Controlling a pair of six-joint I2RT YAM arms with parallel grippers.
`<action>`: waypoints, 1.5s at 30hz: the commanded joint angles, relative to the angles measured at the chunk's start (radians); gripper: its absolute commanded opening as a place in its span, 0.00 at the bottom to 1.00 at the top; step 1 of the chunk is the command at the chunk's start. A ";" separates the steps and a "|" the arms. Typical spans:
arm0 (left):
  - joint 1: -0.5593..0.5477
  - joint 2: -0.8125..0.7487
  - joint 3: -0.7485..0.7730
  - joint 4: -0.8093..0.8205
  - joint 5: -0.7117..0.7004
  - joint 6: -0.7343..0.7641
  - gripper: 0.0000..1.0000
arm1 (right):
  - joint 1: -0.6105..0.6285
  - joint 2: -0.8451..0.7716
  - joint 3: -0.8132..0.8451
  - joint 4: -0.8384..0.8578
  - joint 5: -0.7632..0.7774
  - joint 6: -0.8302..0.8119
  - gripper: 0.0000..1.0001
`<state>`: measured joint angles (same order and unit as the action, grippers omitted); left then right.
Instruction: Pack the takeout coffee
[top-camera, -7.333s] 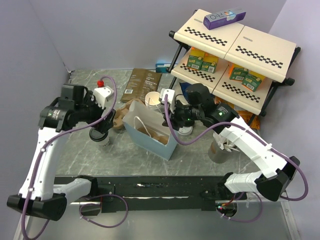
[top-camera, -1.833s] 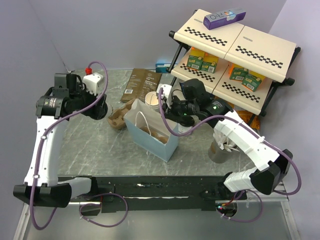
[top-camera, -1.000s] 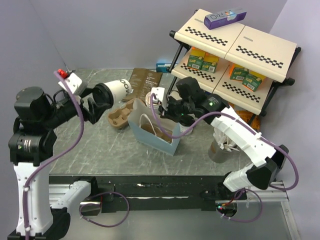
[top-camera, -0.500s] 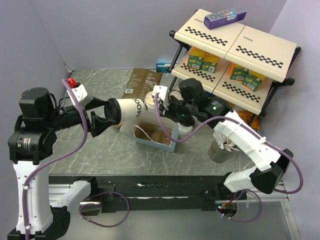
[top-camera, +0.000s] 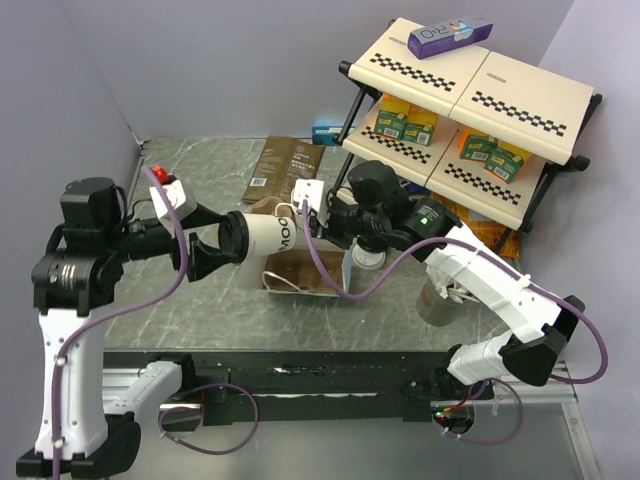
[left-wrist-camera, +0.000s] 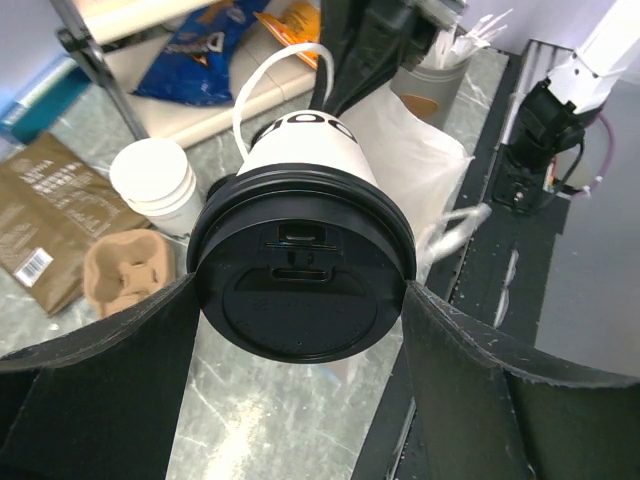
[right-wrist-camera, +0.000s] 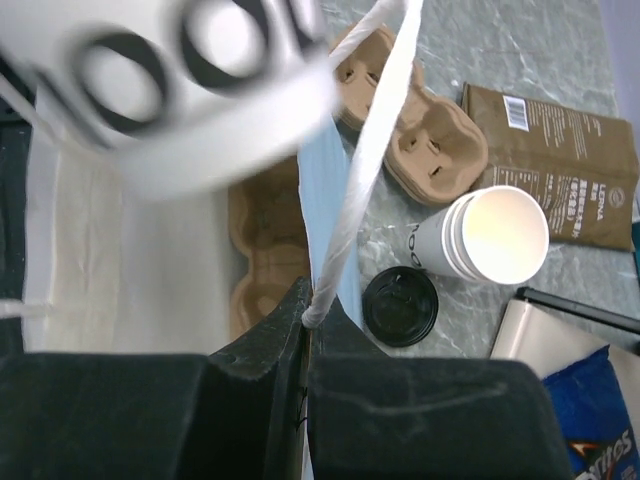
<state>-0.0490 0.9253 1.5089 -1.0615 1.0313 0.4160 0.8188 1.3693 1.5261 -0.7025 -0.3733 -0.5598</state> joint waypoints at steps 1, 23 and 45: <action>-0.002 0.055 0.039 -0.032 0.084 0.072 0.01 | 0.020 -0.021 0.039 0.046 0.030 -0.017 0.00; -0.308 0.185 -0.022 -0.060 -0.046 0.098 0.01 | 0.062 -0.045 0.006 0.120 0.123 -0.067 0.00; -0.466 0.076 -0.322 0.313 -0.322 0.040 0.01 | 0.100 -0.202 -0.267 0.400 0.194 0.050 0.00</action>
<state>-0.4694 1.0534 1.2205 -0.8951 0.7982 0.4576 0.9146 1.2171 1.2709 -0.4442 -0.1993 -0.5453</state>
